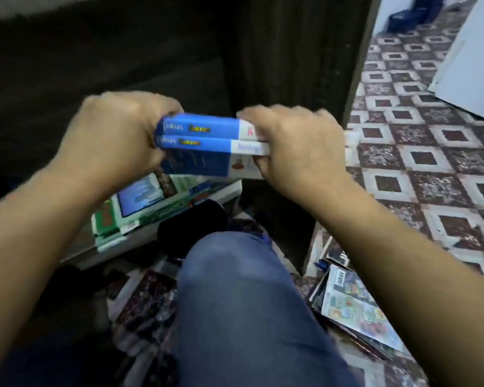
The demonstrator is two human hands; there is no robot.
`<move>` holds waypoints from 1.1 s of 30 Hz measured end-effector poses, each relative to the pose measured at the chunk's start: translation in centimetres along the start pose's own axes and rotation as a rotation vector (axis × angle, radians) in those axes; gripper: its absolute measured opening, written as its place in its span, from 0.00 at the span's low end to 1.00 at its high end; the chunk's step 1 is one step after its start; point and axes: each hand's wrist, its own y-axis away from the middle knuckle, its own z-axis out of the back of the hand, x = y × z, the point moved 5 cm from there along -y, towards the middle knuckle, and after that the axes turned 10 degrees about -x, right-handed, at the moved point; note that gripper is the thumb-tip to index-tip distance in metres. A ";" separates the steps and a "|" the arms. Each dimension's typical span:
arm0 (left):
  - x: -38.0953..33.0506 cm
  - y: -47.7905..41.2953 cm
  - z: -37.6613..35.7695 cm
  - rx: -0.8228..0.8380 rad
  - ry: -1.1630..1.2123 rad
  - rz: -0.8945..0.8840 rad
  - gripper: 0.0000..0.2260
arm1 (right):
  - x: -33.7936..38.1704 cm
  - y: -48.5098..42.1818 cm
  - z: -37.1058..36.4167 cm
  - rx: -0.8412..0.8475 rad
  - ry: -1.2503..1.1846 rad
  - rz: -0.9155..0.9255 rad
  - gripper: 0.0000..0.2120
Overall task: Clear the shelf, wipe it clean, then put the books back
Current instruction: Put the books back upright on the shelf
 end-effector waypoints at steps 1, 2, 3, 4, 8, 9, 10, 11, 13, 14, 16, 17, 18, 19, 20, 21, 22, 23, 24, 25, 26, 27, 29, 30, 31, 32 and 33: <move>2.8 0.3 0.3 -0.027 -0.058 0.047 0.11 | 1.8 -1.9 -0.6 -0.020 -0.022 0.036 0.17; 5.6 0.8 0.5 -0.029 -0.105 0.114 0.12 | 3.5 -3.6 -1.4 -0.029 -0.036 0.076 0.17; 8.2 1.6 0.6 -0.028 -0.114 0.187 0.13 | 5.3 -5.1 -2.5 -0.031 -0.045 0.113 0.18; 10.3 2.6 0.7 -0.044 -0.113 0.251 0.13 | 7.0 -6.4 -3.8 -0.028 -0.056 0.145 0.19; 14.1 8.7 -0.2 -0.153 -0.196 0.355 0.17 | 13.0 -7.6 -11.0 0.035 -0.105 0.250 0.20; 14.7 10.4 -1.6 -0.106 -0.200 0.387 0.17 | 13.9 -6.8 -12.9 0.074 -0.115 0.276 0.20; 15.2 12.1 -3.2 -0.034 -0.200 0.411 0.17 | 14.7 -5.5 -15.0 0.186 -0.113 0.298 0.20; 15.6 13.8 -5.1 0.055 -0.190 0.435 0.18 | 15.1 -3.9 -16.9 0.320 -0.095 0.309 0.21; 15.8 17.1 -8.8 0.239 -0.123 0.495 0.20 | 15.3 -0.7 -20.1 0.584 -0.076 0.303 0.21; 15.5 18.5 -10.2 0.293 -0.077 0.520 0.21 | 15.4 0.3 -21.0 0.674 -0.077 0.305 0.20; 15.6 19.8 -11.8 0.266 0.010 0.551 0.24 | 15.7 0.1 -22.0 0.705 -0.098 0.297 0.20; 16.1 19.8 -12.1 0.233 0.055 0.570 0.25 | 15.5 -0.4 -22.3 0.696 -0.107 0.278 0.21; 16.6 19.7 -12.6 0.209 0.105 0.591 0.26 | 15.2 -0.7 -22.9 0.705 -0.115 0.246 0.24; 17.2 19.7 -13.1 0.200 0.164 0.625 0.29 | 14.7 -0.9 -23.5 0.727 -0.118 0.216 0.29; 17.6 19.6 -13.5 0.209 0.242 0.668 0.33 | 14.4 -0.9 -24.0 0.756 -0.119 0.200 0.36; 17.7 19.6 -14.0 0.232 0.309 0.710 0.38 | 14.2 -0.8 -24.5 0.782 -0.112 0.197 0.42; 17.6 19.7 -14.4 0.261 0.357 0.736 0.42 | 14.2 -0.7 -24.9 0.794 -0.097 0.204 0.47; 17.3 19.6 -14.5 0.293 0.377 0.754 0.45 | 14.2 -0.8 -25.3 0.797 -0.082 0.212 0.50; 17.2 19.7 -14.6 0.320 0.374 0.771 0.46 | 14.2 -0.9 -25.6 0.794 -0.075 0.214 0.51; 17.2 19.6 -14.5 0.334 0.361 0.790 0.45 | 14.2 -1.0 -25.8 0.789 -0.074 0.212 0.52; 17.2 19.5 -14.3 0.343 0.346 0.815 0.44 | 14.1 -1.0 -25.9 0.785 -0.075 0.209 0.52; 17.2 19.6 -14.2 0.344 0.336 0.849 0.42 | 14.1 -1.0 -26.0 0.785 -0.077 0.202 0.53; 17.0 19.9 -14.1 0.303 0.327 0.906 0.39 | 14.3 -0.8 -26.1 0.804 -0.092 0.182 0.54; 16.8 20.1 -14.2 0.280 0.325 0.925 0.39 | 14.6 -0.7 -26.1 0.819 -0.117 0.172 0.54; 16.4 20.2 -14.2 0.260 0.321 0.934 0.38 | 15.0 -0.5 -26.1 0.834 -0.156 0.169 0.53; 16.2 20.2 -14.2 0.247 0.319 0.940 0.38 | 15.6 -0.3 -26.1 0.848 -0.197 0.181 0.52; 16.1 20.2 -14.2 0.239 0.322 0.954 0.39 | 16.1 -0.1 -26.1 0.859 -0.222 0.205 0.50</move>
